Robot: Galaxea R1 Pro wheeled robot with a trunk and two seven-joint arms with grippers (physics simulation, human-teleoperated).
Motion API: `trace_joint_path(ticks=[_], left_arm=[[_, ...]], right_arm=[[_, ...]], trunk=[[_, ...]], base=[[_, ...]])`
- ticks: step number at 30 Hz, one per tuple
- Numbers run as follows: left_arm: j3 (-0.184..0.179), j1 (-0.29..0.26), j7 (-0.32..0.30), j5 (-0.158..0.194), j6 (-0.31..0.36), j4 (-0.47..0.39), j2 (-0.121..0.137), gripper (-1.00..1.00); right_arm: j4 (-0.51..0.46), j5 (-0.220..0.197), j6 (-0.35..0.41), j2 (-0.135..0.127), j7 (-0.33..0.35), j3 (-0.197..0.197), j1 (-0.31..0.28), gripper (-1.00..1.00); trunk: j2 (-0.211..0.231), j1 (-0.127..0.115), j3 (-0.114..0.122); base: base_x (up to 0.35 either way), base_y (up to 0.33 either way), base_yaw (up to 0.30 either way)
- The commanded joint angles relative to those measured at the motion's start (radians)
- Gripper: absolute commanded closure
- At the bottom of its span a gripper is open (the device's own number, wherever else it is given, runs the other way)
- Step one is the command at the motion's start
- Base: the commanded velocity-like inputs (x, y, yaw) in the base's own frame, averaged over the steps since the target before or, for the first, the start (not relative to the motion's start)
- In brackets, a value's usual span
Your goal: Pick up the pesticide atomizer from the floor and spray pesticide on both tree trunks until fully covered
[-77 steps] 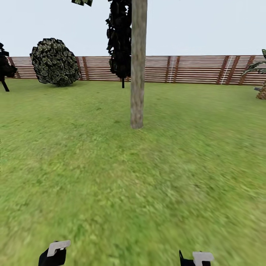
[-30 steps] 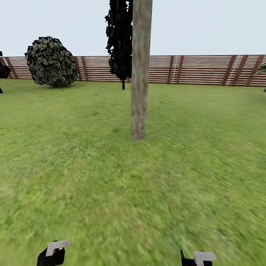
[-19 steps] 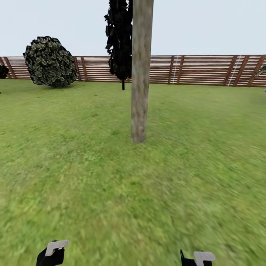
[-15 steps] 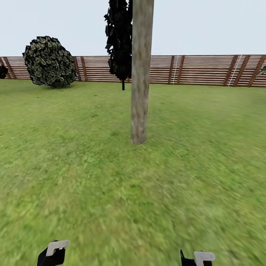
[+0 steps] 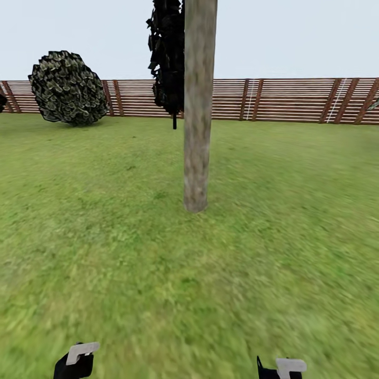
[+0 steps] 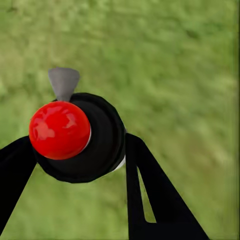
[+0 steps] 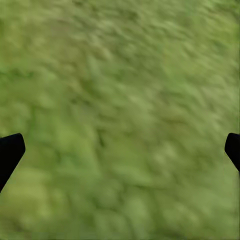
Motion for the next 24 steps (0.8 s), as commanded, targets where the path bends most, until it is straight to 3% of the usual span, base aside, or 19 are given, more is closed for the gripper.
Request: trace_joint_path(ticks=[1,7,14,24], left_arm=[[0.0,0.0,0.0,0.0,0.0,0.0,0.0,1.0],[0.0,0.0,0.0,0.001,0.0,0.0,0.0,1.0],[0.0,0.0,0.0,0.001,0.0,0.0,0.0,1.0],[0.0,0.0,0.0,0.001,0.0,0.0,-0.001,1.0]], right_arm=[[0.0,0.0,0.0,0.0,0.0,0.0,0.0,-1.0],[0.0,0.001,0.0,0.0,0.0,0.0,0.0,-1.0],[0.0,0.001,0.0,-0.001,0.0,-0.001,0.0,-1.0],[0.0,0.001,0.0,-0.002,0.001,-0.001,0.0,-1.0]], trunk=[[0.0,0.0,0.0],[0.0,0.0,0.0],[0.0,0.0,0.0],[0.0,0.0,0.0]], base=[[0.328,-0.131,0.0],[0.327,-0.132,-0.013],[0.327,-0.133,-0.174],[0.32,-0.133,-0.012]])
